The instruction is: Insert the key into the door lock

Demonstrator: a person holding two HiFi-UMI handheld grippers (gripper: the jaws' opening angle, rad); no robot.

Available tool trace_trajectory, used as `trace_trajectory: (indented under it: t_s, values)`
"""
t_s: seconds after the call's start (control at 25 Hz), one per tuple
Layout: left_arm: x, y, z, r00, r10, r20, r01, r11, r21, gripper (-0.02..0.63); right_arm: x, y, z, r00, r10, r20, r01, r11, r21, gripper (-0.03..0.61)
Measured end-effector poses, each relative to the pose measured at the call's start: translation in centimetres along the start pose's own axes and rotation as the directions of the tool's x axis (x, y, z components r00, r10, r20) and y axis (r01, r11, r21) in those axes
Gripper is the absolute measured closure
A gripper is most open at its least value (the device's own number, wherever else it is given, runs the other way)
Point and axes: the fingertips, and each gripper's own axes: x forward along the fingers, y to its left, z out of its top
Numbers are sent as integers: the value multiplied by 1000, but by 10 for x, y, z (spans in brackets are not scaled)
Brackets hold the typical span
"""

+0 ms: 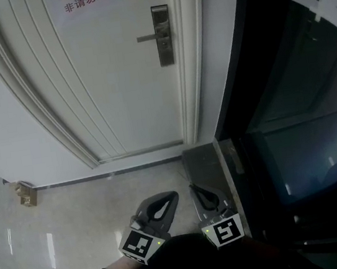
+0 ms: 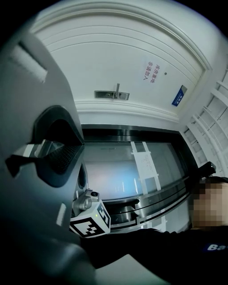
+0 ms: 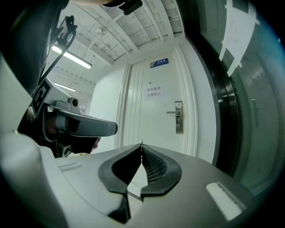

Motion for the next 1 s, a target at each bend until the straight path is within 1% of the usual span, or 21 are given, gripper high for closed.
trace_trajectory:
  t_s: [0.32, 0.56, 0.76, 1.0]
  values:
    - [6, 2, 2, 1000, 12, -7, -12, 1000, 3, 594, 3, -4, 2, 1000, 6, 11, -6, 1000, -7, 568]
    - [7, 23, -4, 1000, -2, 6, 3, 1000, -10, 594, 23, -6, 3, 1000, -19, 3, 19, 999, -38, 568]
    - [13, 57, 1, 999, -20, 31, 21, 1000, -20, 594, 55, -10, 13, 999, -50, 3, 50, 996, -70, 568]
    - [20, 122, 8, 998, -31, 53, 33, 999, -25, 594, 116, -15, 21, 996, -85, -7, 84, 993, -89, 568]
